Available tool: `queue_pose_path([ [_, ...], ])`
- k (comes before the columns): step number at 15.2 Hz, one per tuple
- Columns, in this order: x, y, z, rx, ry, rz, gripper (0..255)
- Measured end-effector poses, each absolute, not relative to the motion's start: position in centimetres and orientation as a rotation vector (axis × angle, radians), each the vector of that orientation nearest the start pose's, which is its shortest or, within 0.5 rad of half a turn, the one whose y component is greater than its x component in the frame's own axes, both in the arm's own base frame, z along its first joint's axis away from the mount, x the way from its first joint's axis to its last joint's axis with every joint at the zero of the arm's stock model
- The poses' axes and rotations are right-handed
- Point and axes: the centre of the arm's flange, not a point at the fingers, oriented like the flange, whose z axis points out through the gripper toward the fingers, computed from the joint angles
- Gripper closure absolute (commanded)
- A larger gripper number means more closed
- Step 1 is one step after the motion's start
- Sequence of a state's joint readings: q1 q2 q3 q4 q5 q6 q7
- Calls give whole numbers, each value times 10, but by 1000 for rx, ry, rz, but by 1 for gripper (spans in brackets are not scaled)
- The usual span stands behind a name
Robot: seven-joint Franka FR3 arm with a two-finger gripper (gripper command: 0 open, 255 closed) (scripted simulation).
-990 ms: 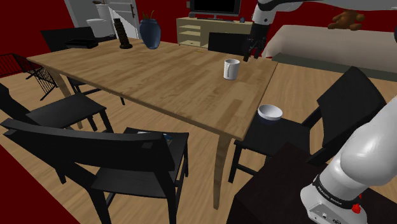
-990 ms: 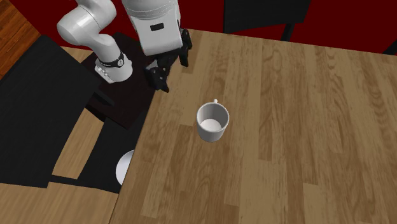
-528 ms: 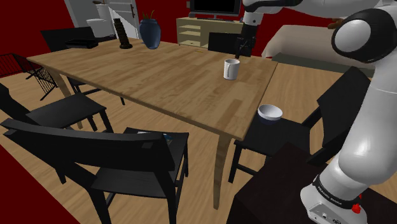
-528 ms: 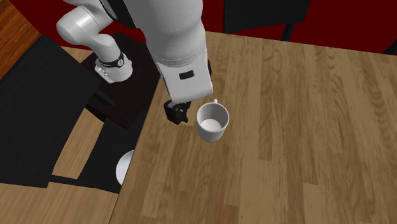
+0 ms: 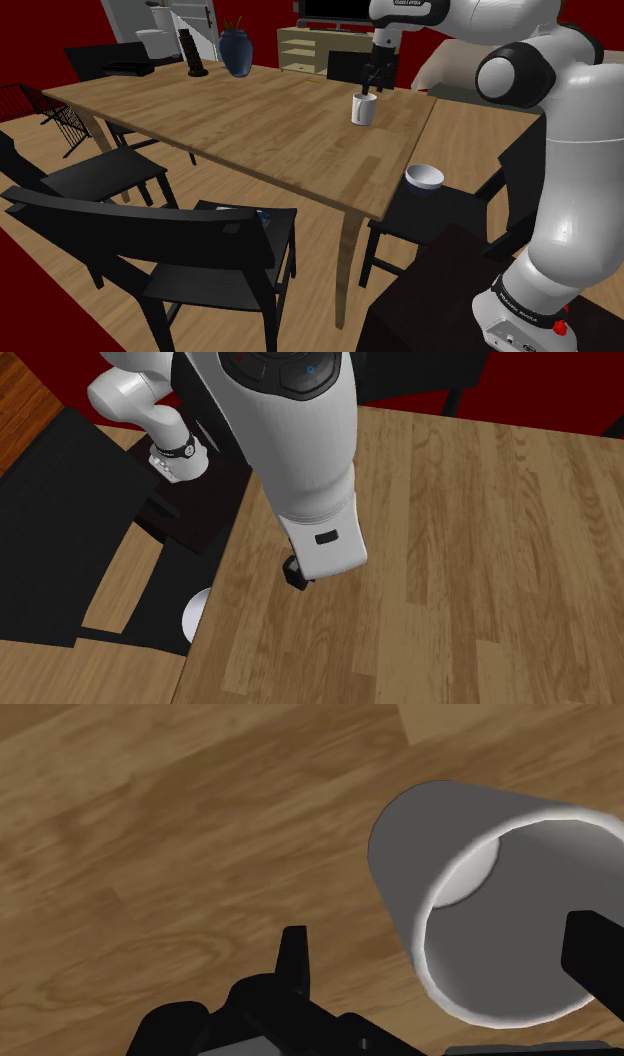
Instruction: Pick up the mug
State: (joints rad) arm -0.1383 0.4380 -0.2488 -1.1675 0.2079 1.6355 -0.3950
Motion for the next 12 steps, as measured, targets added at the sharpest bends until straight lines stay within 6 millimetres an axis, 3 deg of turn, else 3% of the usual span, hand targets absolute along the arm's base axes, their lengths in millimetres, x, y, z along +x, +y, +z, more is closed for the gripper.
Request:
queue_pose_path([
  [4,656,-204,536,-3059,-36,-119,0],
  [5,656,-203,534,-3059,-36,-119,255],
  [12,656,-203,531,-3059,-36,-119,255],
])
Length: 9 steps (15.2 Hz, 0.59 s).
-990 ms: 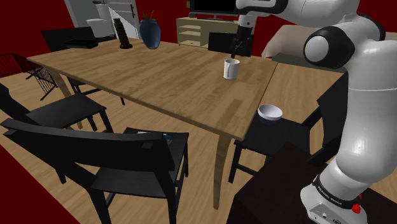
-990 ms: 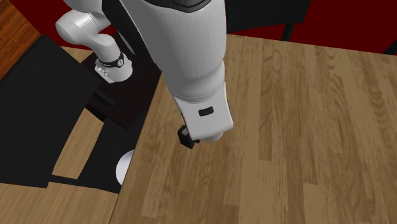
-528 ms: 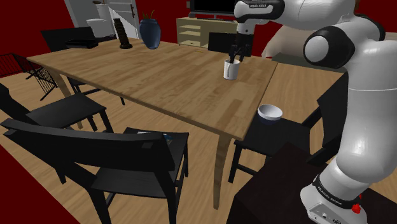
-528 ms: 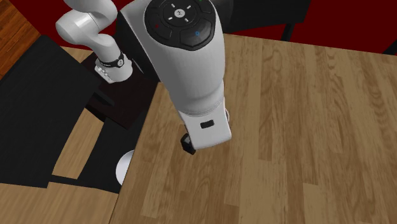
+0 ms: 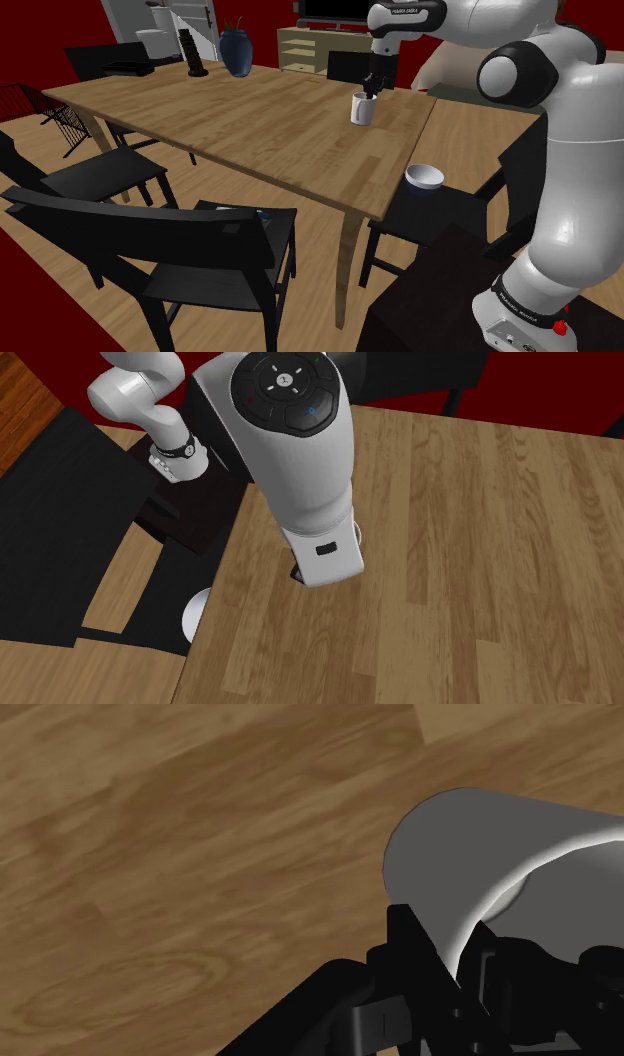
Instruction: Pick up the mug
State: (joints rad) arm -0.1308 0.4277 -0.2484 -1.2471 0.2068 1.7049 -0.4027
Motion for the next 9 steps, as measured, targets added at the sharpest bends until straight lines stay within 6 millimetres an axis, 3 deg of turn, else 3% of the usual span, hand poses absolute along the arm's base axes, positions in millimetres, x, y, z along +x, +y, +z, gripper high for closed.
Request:
queue_pose_path([
  [4,656,-203,534,-3059,-36,-119,255],
  [9,657,-203,558,-3059,-36,-119,255],
])
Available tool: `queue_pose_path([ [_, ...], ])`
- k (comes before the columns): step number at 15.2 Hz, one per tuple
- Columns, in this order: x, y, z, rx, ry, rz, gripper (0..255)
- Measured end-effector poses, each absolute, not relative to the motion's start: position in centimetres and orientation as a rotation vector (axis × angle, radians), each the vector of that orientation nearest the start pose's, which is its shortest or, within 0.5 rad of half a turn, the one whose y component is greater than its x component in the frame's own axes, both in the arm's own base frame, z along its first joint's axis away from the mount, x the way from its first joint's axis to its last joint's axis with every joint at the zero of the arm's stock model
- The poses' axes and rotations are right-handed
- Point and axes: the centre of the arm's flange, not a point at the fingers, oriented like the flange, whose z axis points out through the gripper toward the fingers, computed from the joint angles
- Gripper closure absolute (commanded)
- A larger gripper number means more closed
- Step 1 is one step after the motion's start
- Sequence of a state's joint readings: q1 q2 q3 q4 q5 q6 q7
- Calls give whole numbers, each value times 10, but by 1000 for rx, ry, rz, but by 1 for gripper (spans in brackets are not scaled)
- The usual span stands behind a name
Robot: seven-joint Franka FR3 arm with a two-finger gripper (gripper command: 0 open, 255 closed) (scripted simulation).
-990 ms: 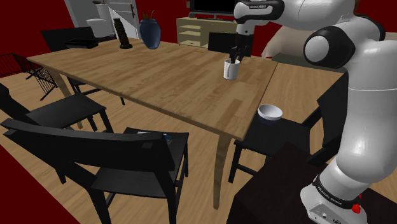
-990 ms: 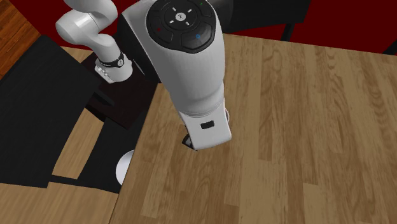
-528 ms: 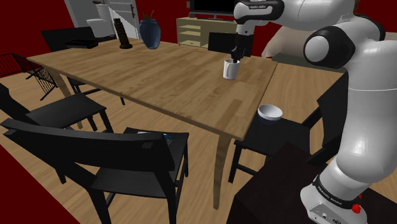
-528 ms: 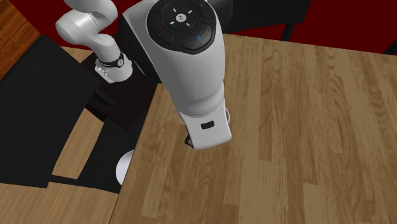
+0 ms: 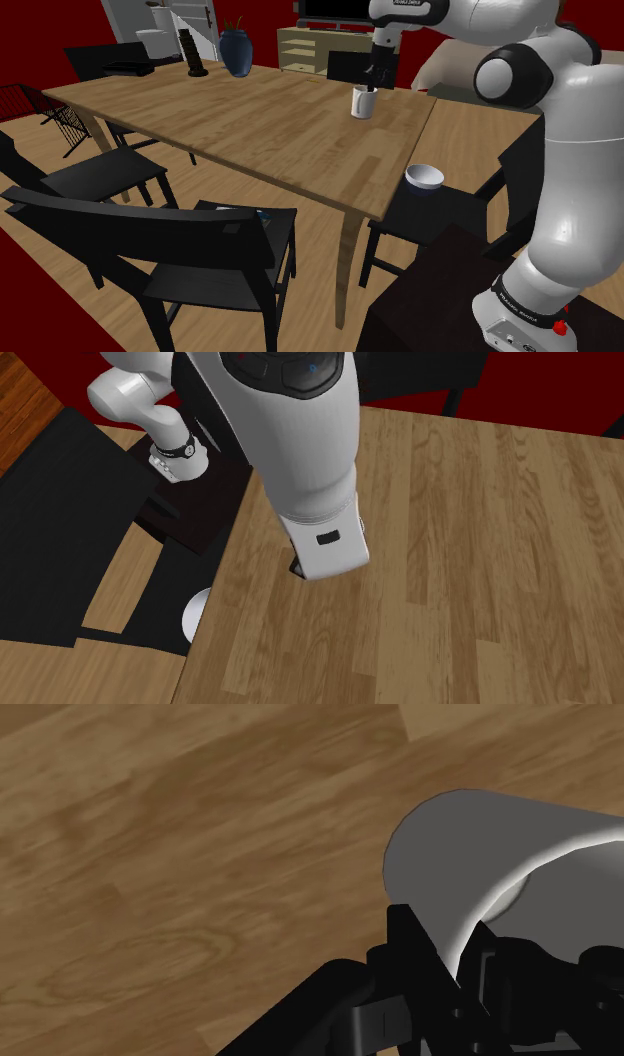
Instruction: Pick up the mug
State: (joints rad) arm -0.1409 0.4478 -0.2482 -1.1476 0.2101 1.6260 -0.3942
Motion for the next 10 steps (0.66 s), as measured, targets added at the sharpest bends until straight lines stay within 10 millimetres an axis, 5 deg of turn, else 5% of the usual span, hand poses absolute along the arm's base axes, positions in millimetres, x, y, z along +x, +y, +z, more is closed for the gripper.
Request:
queue_pose_path([
  [10,657,-204,608,-3059,-36,-120,255],
])
